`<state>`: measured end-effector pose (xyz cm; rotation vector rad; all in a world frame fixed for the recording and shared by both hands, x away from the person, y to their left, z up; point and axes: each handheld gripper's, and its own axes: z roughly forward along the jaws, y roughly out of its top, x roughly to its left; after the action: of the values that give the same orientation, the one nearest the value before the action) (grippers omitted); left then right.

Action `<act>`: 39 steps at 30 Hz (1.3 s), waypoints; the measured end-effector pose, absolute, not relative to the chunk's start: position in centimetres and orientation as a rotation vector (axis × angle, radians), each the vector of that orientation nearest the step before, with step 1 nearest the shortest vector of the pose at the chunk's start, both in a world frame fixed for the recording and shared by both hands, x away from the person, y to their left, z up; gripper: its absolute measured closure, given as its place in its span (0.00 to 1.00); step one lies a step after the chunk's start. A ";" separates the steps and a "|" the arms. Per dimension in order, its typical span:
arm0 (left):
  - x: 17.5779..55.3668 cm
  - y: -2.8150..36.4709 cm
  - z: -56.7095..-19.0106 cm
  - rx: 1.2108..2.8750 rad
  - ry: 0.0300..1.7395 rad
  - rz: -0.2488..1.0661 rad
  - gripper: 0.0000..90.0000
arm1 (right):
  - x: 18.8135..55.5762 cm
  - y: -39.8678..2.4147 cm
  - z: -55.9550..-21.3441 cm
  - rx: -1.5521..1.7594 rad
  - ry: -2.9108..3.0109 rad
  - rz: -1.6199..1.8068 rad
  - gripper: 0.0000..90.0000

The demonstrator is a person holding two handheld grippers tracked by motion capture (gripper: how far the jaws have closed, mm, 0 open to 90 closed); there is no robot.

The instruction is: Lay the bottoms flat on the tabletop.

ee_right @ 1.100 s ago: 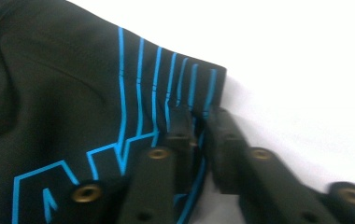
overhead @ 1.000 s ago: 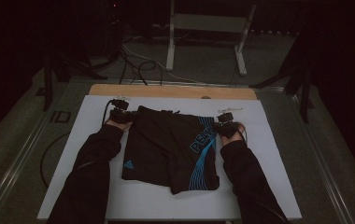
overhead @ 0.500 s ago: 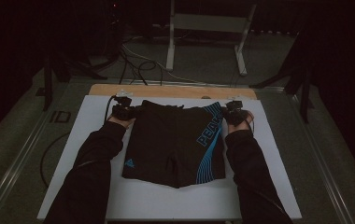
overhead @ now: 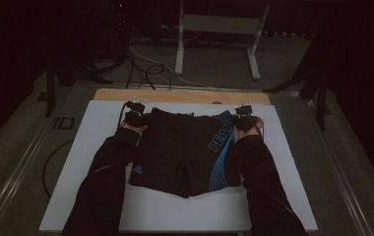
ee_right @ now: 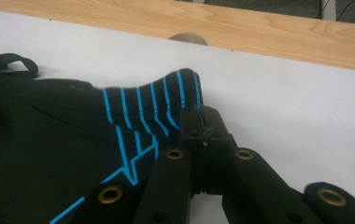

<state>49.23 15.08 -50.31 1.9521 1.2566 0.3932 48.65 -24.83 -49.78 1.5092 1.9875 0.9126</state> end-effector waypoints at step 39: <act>39.0 9.8 -46.1 2.054 0.730 0.102 0.18 | 41.6 -25.2 -47.2 1.355 2.168 1.112 0.11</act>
<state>39.01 9.76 -46.08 2.0539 0.7303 0.1021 41.58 -25.16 -47.24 1.3554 2.1677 1.1120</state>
